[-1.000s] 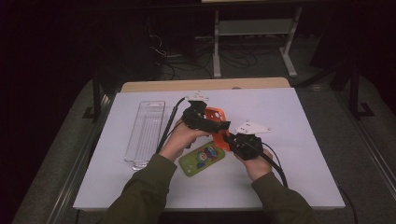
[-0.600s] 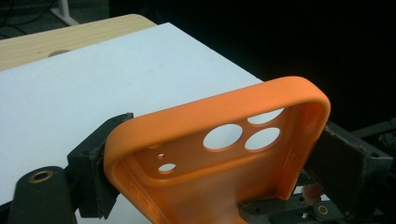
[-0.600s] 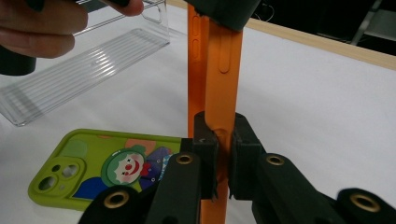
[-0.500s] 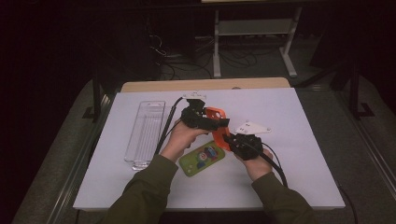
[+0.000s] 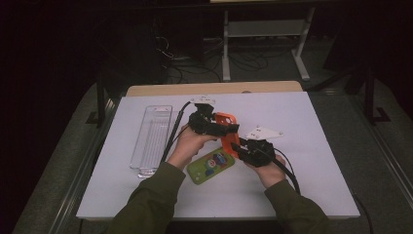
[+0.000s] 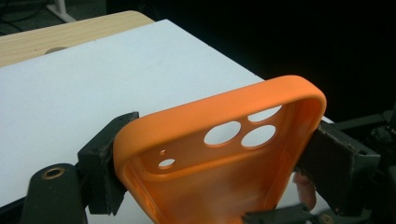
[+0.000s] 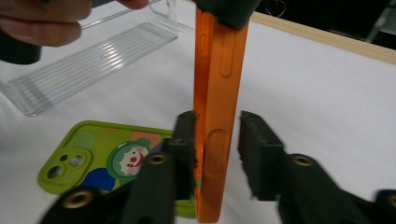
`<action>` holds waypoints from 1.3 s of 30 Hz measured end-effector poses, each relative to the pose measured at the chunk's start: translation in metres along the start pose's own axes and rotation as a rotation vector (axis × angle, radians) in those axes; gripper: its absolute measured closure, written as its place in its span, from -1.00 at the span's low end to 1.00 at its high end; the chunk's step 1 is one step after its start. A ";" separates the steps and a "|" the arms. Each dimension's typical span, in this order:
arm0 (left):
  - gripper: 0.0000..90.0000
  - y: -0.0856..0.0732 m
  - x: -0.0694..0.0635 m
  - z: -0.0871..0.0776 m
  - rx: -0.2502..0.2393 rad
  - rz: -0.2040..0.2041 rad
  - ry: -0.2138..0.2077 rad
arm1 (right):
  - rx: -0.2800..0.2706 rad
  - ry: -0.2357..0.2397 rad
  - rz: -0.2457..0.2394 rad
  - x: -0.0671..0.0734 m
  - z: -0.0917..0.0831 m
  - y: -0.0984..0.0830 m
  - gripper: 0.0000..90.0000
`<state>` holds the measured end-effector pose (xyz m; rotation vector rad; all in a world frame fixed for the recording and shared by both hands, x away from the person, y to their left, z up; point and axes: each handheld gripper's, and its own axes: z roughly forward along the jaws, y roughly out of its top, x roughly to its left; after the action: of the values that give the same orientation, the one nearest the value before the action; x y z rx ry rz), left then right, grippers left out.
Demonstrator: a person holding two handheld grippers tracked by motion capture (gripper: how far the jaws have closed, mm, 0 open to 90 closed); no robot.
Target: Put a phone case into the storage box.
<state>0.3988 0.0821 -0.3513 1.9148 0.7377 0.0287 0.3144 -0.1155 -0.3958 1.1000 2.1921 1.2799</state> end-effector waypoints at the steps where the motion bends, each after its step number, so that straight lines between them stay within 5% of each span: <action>1: -0.61 0.000 0.001 0.000 -0.001 0.004 0.002 | -0.006 -0.002 -0.001 0.000 -0.001 0.000 0.30; 12: -0.61 0.004 0.010 -0.014 0.006 0.011 0.034 | 0.069 0.082 0.005 -0.021 -0.010 -0.011 -0.39; 25: -0.61 0.006 0.013 -0.027 0.006 0.017 0.052 | 0.076 0.065 -0.016 -0.035 -0.029 -0.042 -0.96; 39: -0.61 0.009 0.017 -0.039 0.005 0.026 0.069 | 0.115 0.065 -0.035 -0.040 -0.037 -0.072 -1.00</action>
<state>0.4034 0.1203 -0.3304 1.9359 0.7597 0.1096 0.2838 -0.1875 -0.4405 1.0714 2.3481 1.2045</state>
